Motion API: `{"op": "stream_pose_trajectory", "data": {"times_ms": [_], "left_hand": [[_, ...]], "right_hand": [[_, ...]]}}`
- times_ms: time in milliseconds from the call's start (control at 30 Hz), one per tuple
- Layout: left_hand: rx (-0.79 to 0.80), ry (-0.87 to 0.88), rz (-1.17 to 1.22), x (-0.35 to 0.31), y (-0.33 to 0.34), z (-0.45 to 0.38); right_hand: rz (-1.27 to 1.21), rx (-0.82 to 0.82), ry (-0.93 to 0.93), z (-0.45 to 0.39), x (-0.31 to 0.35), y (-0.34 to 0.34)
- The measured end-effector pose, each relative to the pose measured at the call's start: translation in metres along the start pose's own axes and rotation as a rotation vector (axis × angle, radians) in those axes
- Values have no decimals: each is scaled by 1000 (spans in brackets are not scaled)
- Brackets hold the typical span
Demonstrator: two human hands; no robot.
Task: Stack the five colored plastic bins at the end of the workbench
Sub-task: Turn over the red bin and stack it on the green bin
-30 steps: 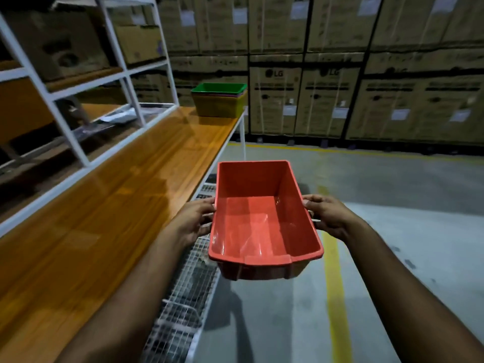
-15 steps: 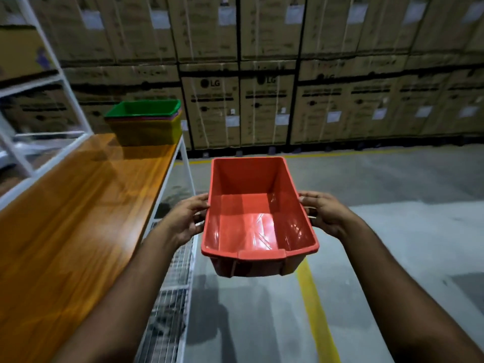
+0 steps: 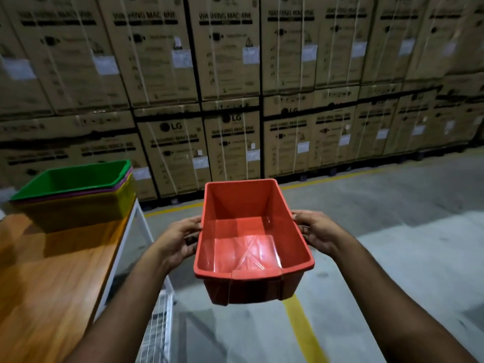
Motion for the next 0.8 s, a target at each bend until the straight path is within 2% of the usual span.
{"op": "stream_pose_trajectory", "data": {"times_ms": [100,267,433,700,800], "left_hand": [[-50,6,9,-22,7,-61],[-96,82,14,-85,13,-143],[-206,218,82,-162,-18,-188],[-346,445,166,-301,-120,-219],[-444,492,145,-343,-167,-218]], "right_hand": [[-11,11,-13,-73,29,-8],[-47,120,-61,-177,97,-1],[-3,239,-116,-274,165,48],[0,475,-137,-414,250,221],[10,563,-157,-450,277,294]]}}
Point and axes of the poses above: each hand's wrist, its own z-axis away from the middle knuckle, its own y-axis out of the palm, x = y × z, the point moved 7 cm from there along -z, towards the middle knuckle, and after that the axes turned 14 degrees about z, right-handed, at the moved point
